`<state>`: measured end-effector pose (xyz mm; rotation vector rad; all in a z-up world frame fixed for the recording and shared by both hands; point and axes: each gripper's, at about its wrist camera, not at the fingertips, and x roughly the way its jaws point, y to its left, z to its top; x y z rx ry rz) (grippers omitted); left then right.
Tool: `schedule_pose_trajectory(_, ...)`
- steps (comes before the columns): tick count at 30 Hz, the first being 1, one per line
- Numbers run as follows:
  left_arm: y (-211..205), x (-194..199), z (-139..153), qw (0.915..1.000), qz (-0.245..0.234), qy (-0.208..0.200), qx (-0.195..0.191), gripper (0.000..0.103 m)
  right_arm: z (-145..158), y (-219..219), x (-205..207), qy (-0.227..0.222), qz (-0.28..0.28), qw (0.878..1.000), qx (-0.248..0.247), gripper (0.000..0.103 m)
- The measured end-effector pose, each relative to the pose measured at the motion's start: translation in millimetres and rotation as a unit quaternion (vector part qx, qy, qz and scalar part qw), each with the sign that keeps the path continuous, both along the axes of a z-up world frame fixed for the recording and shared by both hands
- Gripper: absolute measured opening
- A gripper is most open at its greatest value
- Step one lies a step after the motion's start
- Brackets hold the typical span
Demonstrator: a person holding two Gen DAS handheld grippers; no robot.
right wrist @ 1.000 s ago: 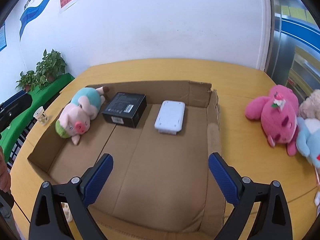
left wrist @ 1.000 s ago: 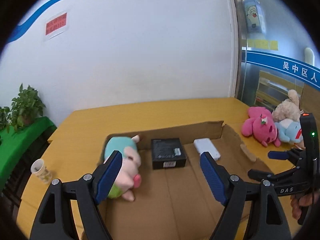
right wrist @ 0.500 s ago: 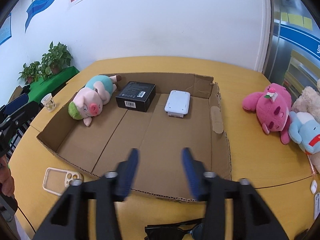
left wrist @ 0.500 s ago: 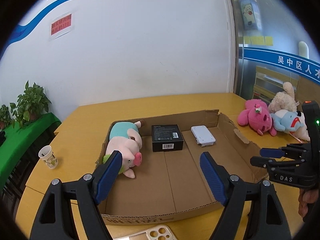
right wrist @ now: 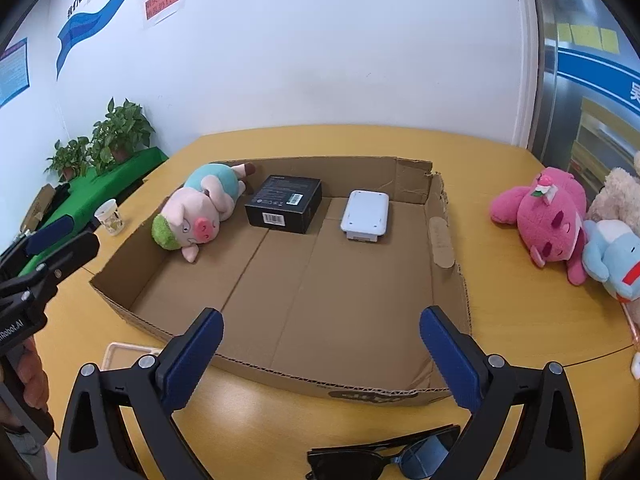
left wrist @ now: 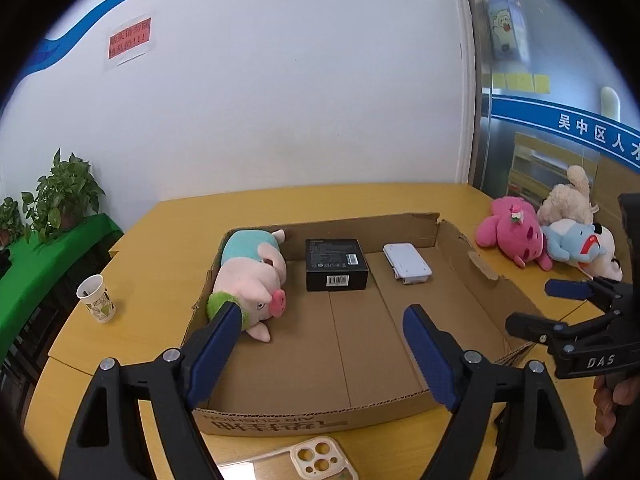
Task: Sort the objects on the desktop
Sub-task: 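Move the right tool toward the clear phone case on the table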
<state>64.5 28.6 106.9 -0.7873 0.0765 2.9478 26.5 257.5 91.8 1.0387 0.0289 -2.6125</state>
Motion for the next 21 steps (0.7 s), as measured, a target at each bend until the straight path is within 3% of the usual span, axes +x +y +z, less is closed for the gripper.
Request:
schedule_pose_trajectory(8,-35,16,-11,0.9993,0.029,-0.021,-0.002,0.083,3,-15,14,0.010,0.028,1.000,0.009,0.100)
schedule_pose_trajectory(14,-76,31,-39,0.9961,0.057,-0.067,0.014,0.083,-26,-54,31,-0.040,0.116,0.992,-0.009,0.100)
schedule_pose_trajectory(21,-114,41,-85,0.9850,0.073,-0.144,0.062,0.082,-79,-116,43,-0.113,0.202,0.973,-0.026,0.098)
